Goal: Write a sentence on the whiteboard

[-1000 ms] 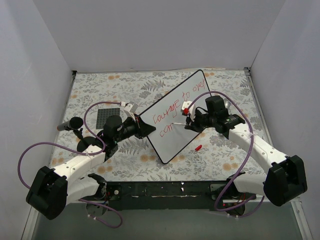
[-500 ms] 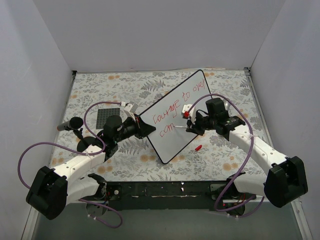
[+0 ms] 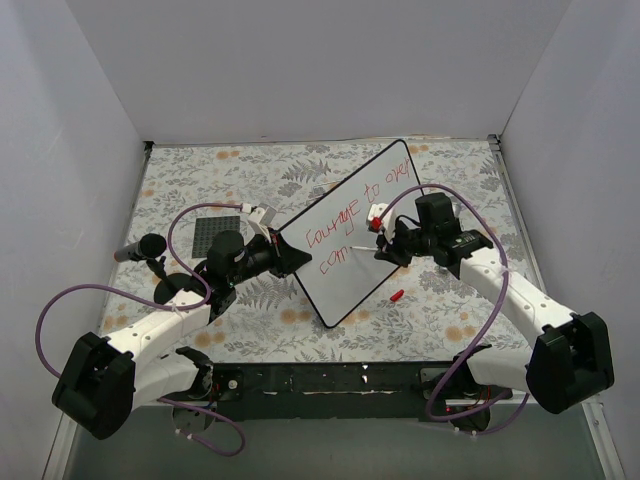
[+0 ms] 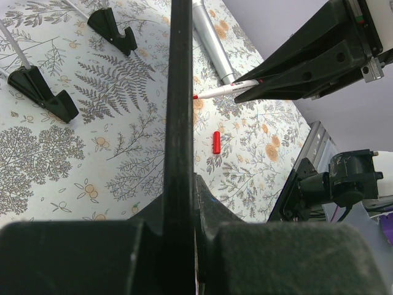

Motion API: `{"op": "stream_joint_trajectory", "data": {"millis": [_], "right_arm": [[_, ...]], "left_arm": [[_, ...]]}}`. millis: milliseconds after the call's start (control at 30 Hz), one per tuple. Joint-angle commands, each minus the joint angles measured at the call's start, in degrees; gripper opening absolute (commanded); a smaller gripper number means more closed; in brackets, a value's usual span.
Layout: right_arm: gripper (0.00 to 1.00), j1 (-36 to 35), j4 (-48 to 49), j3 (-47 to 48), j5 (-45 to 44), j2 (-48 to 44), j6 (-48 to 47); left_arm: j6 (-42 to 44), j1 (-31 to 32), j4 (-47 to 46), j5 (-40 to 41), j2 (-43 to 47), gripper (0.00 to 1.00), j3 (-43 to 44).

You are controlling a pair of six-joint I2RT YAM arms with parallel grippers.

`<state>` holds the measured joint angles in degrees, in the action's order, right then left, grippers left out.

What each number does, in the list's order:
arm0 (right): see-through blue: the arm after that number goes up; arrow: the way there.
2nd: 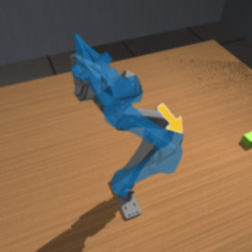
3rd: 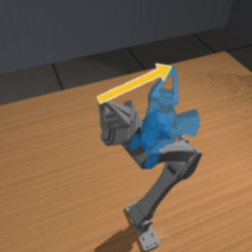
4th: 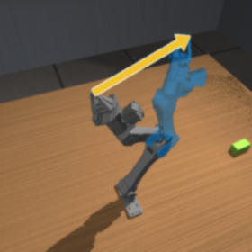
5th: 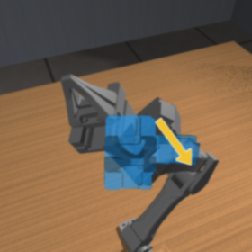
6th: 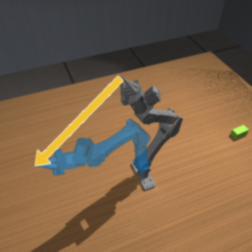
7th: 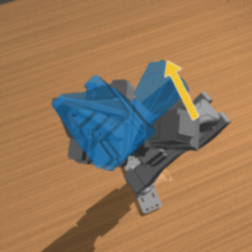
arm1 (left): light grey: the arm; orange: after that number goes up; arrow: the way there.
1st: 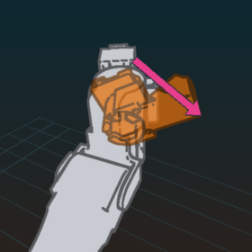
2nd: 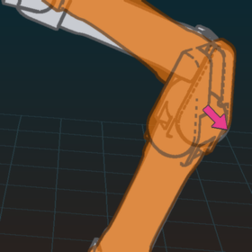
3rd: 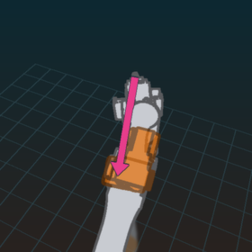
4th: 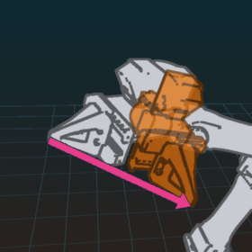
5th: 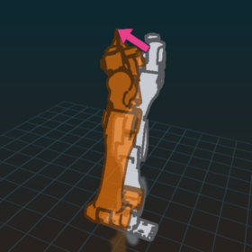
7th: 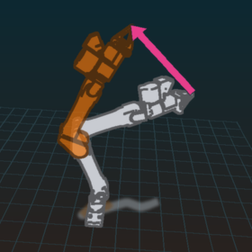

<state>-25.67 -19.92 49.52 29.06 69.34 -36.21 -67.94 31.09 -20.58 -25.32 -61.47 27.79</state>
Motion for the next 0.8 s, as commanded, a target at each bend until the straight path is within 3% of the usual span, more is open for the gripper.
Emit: {"op": "stream_joint_trajectory", "data": {"millis": [0, 400, 767], "right_arm": [[0.01, 0.97, 1.73, 2.42, 0.12, 0.80, 0.43], [0.01, 2.29, 3.31, 4.27, -0.67, 1.59, 1.31], [0.01, 2.29, 2.96, 4.72, 4.68, 2.91, 1.67]], "left_arm": [[2.20, 0.20, -1.04, -0.69, 1.35, 0.00, 1.13], [2.20, 0.20, -0.95, -0.78, 1.18, 0.00, 1.21], [2.20, 0.20, -1.04, -0.78, 1.00, 0.00, 1.39]]}}
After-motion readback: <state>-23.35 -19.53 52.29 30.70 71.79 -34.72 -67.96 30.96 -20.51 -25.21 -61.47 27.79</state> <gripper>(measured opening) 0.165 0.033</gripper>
